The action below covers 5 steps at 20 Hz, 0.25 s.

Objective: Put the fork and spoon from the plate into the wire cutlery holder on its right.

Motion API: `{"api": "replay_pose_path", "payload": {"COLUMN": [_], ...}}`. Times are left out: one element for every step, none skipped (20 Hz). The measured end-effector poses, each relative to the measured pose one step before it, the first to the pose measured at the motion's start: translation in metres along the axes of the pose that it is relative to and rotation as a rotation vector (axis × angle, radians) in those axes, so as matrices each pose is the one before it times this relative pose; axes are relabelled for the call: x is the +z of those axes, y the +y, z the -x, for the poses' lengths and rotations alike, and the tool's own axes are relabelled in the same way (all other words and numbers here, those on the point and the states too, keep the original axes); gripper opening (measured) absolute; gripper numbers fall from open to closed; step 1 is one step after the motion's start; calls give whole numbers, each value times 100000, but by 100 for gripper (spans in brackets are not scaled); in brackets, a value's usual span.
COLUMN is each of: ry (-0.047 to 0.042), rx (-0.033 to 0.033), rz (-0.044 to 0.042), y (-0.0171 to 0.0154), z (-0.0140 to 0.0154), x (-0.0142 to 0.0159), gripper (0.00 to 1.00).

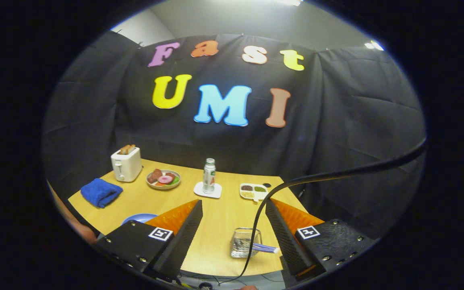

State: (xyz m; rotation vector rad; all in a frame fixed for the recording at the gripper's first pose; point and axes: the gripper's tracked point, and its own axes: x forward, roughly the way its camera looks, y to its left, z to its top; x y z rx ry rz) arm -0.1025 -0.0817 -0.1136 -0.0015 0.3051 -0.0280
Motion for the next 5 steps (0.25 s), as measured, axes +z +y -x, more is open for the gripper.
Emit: {"api": "replay_pose_path", "payload": {"ry": [-795, 263, 993, -790, -4757], "rx": [143, 191, -2613, -3729, -822], "rz": [-241, -3278, -4169, -3458, 207], "y": [-203, -358, -216, -342, 141], "z": [30, 321, 311, 366, 378], "x": [63, 232, -19, 259, 626], "gripper": [97, 94, 94, 94, 94]}}
